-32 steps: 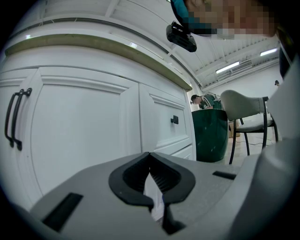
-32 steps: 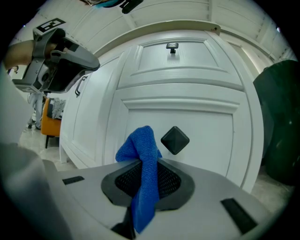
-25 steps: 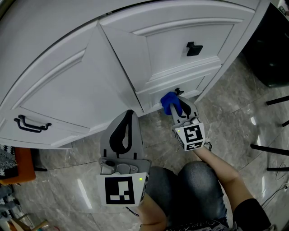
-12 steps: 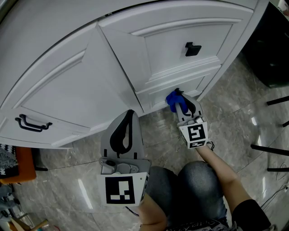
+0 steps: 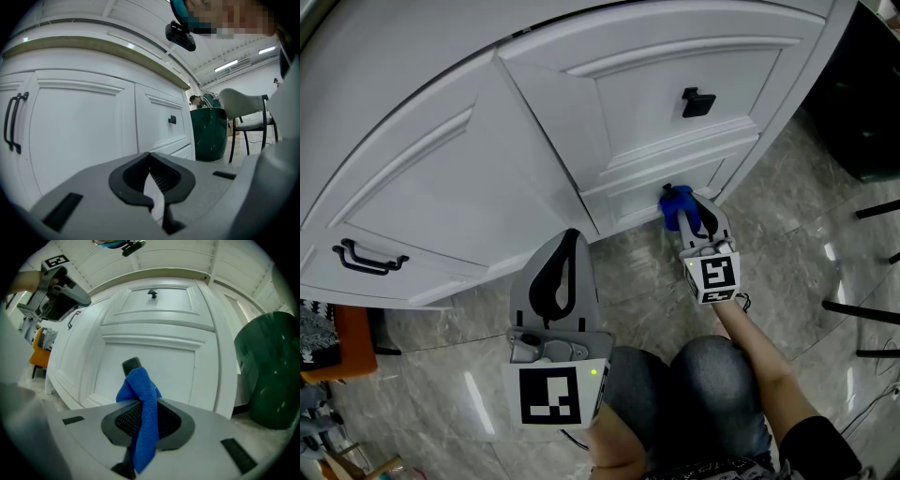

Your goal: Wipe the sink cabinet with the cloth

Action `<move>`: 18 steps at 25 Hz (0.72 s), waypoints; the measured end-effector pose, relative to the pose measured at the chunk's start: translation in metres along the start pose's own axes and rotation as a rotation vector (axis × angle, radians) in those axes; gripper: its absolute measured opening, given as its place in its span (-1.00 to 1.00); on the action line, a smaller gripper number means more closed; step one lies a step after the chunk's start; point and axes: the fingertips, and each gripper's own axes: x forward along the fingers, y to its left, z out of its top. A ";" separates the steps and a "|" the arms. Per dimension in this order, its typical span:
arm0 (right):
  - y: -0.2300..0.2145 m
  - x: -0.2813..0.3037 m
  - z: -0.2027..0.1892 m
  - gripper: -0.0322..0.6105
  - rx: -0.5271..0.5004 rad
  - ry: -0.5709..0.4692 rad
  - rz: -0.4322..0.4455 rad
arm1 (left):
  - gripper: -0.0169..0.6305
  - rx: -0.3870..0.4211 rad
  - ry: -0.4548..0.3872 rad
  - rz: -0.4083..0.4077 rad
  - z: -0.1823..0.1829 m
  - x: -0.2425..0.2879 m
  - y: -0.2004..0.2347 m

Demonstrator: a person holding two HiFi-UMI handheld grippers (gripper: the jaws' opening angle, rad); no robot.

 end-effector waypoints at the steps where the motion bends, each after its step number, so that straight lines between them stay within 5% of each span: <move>1: -0.008 -0.001 -0.002 -0.72 0.015 0.002 -0.024 | -0.93 0.001 0.000 0.000 0.000 0.000 0.000; 6: -0.041 -0.006 -0.012 -0.72 0.038 0.012 -0.111 | -0.93 0.008 0.002 -0.009 0.000 0.004 -0.005; 18: -0.056 -0.010 -0.015 -0.72 0.008 0.010 -0.103 | -0.93 0.027 0.012 -0.005 -0.001 0.007 -0.008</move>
